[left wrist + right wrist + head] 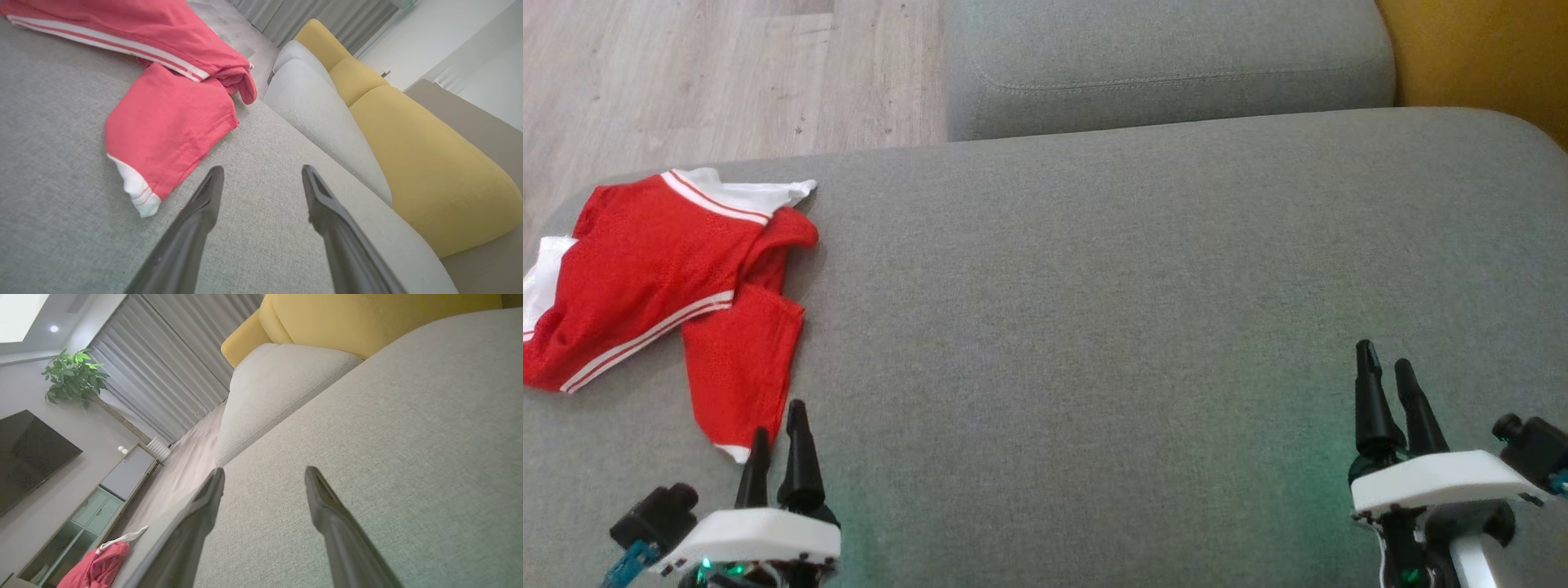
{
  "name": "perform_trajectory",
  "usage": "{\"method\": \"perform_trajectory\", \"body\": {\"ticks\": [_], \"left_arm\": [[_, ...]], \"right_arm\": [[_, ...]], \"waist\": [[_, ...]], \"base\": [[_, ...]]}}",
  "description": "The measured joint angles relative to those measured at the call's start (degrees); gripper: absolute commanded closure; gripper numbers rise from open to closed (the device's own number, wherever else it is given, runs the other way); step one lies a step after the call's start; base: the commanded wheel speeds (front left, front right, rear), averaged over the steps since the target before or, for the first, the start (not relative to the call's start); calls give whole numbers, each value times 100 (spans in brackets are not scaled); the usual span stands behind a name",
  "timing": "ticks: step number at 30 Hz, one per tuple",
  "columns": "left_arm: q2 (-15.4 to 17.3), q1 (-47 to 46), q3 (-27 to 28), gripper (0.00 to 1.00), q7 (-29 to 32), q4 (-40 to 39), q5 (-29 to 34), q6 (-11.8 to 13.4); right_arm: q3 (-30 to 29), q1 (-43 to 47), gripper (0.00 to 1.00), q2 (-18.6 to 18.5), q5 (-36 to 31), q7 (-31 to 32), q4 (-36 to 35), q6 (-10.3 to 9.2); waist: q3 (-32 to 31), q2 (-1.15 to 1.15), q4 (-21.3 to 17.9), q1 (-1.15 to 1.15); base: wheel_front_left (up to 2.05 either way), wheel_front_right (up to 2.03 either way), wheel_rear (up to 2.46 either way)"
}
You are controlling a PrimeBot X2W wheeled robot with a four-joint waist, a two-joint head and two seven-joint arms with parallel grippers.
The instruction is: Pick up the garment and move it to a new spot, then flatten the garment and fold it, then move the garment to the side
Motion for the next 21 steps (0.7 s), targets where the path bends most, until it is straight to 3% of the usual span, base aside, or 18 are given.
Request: {"method": "perform_trajectory", "body": {"ticks": [21], "left_arm": [[142,-65,-218,0,-339,232,1551,148]], "right_arm": [[144,-14,0,-18,-1693,-336,-89,0]], "waist": [[-2,0,9,0]], "base": [[0,0,0]]}}
